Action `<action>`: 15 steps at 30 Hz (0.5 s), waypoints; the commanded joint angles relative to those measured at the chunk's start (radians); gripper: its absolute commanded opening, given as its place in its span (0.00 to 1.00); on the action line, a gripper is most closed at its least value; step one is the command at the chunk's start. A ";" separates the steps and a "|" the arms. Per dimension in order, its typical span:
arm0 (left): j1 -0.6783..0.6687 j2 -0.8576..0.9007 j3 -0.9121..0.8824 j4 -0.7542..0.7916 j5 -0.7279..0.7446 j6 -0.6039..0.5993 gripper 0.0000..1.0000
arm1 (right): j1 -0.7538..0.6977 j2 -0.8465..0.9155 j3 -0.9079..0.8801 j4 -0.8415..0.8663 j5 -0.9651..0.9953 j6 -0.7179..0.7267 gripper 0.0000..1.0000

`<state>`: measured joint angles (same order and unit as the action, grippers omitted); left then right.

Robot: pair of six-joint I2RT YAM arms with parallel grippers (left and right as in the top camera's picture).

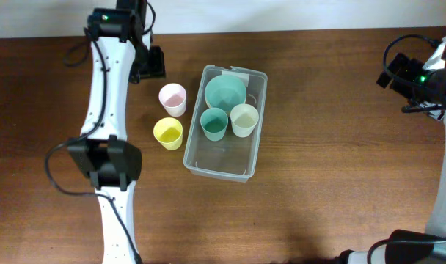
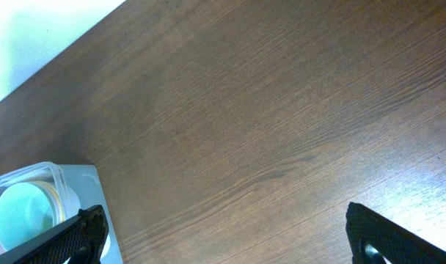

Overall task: Pack container
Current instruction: 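Move the left gripper to the pink cup and grasp it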

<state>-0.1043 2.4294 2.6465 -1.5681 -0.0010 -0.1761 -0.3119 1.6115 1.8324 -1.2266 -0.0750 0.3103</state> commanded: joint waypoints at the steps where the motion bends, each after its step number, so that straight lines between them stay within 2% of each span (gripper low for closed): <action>1: 0.003 0.127 0.004 -0.004 0.069 0.016 0.62 | -0.003 0.002 0.001 0.000 0.008 -0.003 0.99; 3: 0.003 0.188 0.004 -0.008 0.069 0.016 0.57 | -0.003 0.002 0.001 0.000 0.008 -0.003 0.99; 4: 0.003 0.217 0.004 -0.005 0.069 0.016 0.49 | -0.003 0.002 0.001 0.000 0.008 -0.003 0.99; 6: 0.004 0.239 0.004 0.008 0.069 0.016 0.39 | -0.003 0.002 0.001 0.000 0.008 -0.003 0.99; 7: 0.005 0.240 0.004 0.016 0.068 0.016 0.25 | -0.003 0.002 0.001 0.000 0.008 -0.003 0.99; 8: 0.008 0.240 0.005 0.026 0.069 0.014 0.01 | -0.003 0.002 0.001 0.000 0.008 -0.003 0.99; 15: 0.016 0.172 0.022 -0.014 0.044 0.013 0.01 | -0.003 0.002 0.001 0.000 0.008 -0.003 0.99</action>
<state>-0.0990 2.6740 2.6453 -1.5574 0.0563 -0.1688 -0.3119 1.6115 1.8324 -1.2266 -0.0750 0.3103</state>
